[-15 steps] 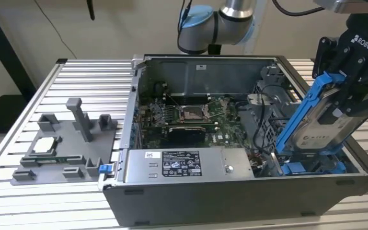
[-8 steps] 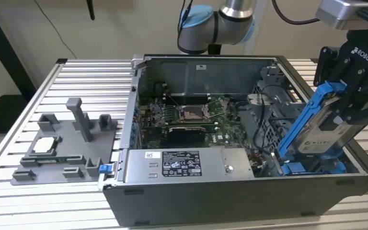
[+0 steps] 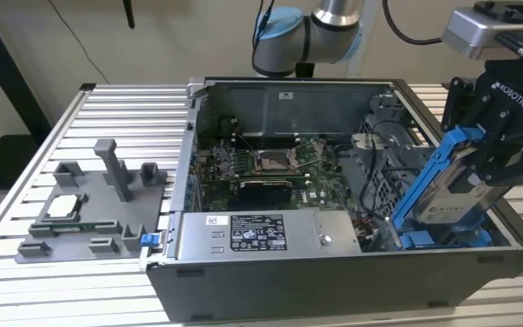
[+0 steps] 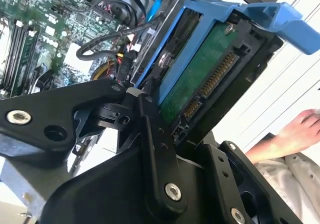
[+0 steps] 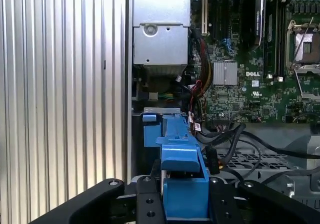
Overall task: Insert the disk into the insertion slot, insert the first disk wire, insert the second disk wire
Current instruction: 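Insert the disk into the insertion slot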
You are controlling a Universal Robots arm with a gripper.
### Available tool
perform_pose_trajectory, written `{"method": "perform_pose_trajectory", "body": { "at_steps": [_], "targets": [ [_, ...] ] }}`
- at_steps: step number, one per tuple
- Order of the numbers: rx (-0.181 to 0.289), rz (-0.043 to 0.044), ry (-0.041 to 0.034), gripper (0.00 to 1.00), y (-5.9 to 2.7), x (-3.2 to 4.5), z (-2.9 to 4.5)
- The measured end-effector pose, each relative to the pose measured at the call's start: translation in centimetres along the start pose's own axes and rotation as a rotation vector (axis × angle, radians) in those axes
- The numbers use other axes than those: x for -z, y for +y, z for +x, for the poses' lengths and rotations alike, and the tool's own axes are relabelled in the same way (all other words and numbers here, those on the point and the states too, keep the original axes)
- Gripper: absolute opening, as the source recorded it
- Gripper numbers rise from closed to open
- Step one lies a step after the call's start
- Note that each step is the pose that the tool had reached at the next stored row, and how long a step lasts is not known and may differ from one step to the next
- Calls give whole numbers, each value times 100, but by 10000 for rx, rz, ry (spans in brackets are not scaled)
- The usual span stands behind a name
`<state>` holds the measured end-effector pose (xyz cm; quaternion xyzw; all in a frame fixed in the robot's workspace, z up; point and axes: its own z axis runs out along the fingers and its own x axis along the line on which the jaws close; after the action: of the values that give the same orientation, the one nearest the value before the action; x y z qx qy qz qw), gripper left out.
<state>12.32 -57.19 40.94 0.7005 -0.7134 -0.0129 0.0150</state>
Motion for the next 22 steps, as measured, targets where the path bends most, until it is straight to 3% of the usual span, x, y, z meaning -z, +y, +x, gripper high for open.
{"method": "perform_pose_trajectory", "body": {
  "at_steps": [17,22],
  "targets": [
    [0,0,-1,0,-11,-288,-7],
    [0,0,2,0,-12,-313,-8]
  ]
}}
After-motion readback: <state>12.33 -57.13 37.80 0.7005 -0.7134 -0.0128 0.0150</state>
